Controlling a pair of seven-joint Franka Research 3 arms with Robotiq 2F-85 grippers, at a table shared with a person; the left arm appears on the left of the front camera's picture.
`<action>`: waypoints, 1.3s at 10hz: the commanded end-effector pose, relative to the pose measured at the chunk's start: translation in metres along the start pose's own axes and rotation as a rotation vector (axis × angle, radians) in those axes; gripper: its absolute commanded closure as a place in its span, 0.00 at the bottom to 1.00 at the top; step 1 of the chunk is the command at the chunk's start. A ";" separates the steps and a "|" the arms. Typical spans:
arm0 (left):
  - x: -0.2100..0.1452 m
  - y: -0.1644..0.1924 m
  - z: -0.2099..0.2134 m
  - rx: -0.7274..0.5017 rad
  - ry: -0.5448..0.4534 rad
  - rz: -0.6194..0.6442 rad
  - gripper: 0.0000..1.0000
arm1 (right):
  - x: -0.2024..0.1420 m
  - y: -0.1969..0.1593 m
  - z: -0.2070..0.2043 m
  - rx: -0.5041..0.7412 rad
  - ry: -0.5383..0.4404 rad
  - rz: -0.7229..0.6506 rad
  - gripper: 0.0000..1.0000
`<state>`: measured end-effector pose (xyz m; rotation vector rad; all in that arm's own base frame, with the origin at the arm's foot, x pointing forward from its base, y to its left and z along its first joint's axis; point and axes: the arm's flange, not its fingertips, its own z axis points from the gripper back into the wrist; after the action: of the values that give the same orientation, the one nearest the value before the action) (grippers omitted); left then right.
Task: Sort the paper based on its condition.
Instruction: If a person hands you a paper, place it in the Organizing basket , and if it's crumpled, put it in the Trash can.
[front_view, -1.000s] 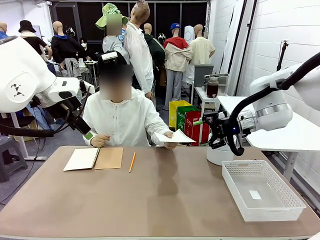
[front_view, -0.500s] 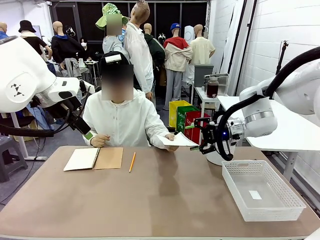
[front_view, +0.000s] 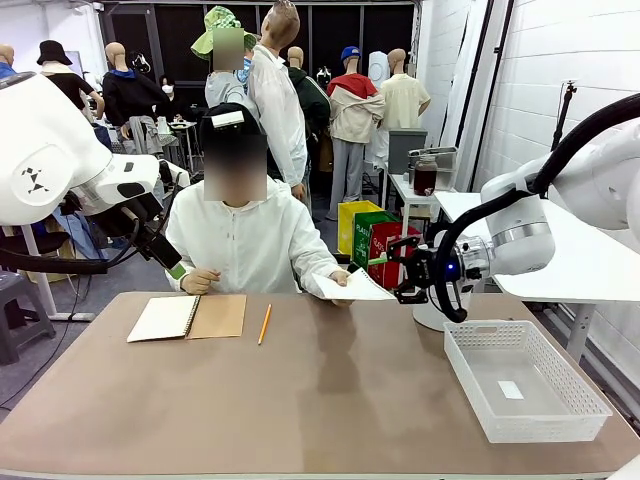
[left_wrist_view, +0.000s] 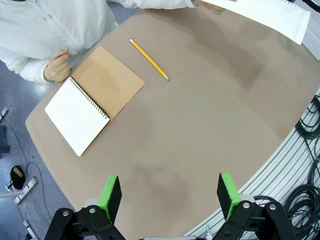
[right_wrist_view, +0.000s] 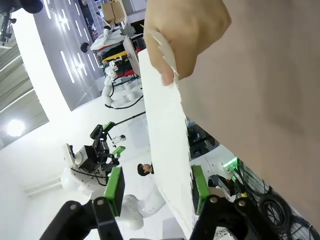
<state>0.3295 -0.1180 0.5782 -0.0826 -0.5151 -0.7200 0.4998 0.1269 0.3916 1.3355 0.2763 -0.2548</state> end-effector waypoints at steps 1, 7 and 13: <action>0.000 0.000 0.001 -0.018 -0.006 -0.006 0.00 | 0.008 0.001 0.000 -0.033 0.022 -0.041 0.52; 0.000 0.000 0.001 -0.018 -0.006 -0.006 0.00 | 0.010 -0.005 -0.008 -0.087 0.058 -0.091 1.00; 0.000 0.000 0.001 -0.018 -0.006 -0.006 0.00 | 0.004 0.012 0.008 -0.223 -0.043 0.068 1.00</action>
<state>0.3295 -0.1180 0.5782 -0.0826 -0.5151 -0.7199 0.5086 0.1236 0.3943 1.1824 0.2877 -0.2314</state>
